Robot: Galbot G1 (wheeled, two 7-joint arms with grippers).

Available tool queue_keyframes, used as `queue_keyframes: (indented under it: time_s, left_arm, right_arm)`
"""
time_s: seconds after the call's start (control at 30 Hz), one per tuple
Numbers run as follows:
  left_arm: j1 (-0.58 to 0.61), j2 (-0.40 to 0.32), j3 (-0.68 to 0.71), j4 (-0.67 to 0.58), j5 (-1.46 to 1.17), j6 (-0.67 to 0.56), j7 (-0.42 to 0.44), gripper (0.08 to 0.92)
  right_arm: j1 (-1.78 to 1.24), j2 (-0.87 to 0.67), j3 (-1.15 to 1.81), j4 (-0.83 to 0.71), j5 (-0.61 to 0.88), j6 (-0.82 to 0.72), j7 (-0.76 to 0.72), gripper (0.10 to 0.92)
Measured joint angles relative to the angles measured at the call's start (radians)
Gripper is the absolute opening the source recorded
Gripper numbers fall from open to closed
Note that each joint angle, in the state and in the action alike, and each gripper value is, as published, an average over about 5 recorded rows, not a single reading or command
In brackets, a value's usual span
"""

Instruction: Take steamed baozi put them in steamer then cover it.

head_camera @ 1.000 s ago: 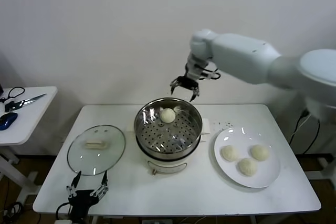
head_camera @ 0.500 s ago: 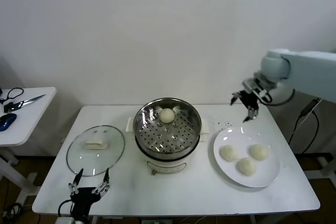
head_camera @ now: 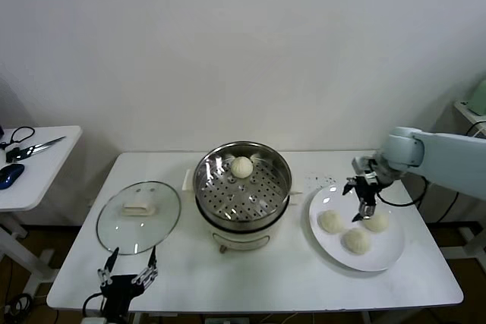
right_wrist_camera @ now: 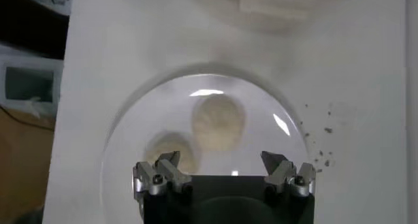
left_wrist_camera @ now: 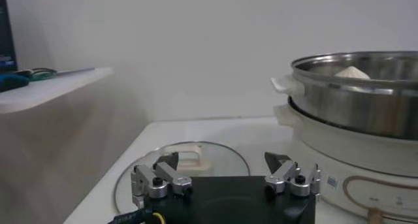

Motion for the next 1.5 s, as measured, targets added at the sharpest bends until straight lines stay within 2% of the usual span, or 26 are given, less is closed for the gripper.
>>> queue_keyframes:
  time_s: [0.47,0.8,1.0,1.27,1.5]
  left_arm:
    - [0.007,-0.006,-0.007,0.001,-0.002,-0.005,-0.002,0.823]
    - [0.003,-0.005,-0.008,0.0,-0.002,-0.007,-0.003,0.823]
    - [0.006,-0.006,-0.003,-0.003,0.002,-0.005,-0.004,0.823]
    - [0.01,-0.003,-0.004,-0.011,0.007,-0.001,-0.004,0.823]
    - [0.011,0.004,-0.002,-0.014,0.009,-0.001,-0.004,0.823]
  right_arm:
    - [-0.198,0.073,0.149,-0.11,-0.05,-0.046,0.036,0.814]
    - [-0.244,0.091,0.187,-0.133,-0.077,-0.059,0.047,0.68]
    - [-0.242,0.09,0.195,-0.134,-0.092,-0.054,0.041,0.654]
    - [-0.116,0.083,0.135,-0.111,-0.075,-0.019,-0.015,0.656]
    - [0.141,0.117,0.019,-0.078,0.025,0.016,-0.1,0.661]
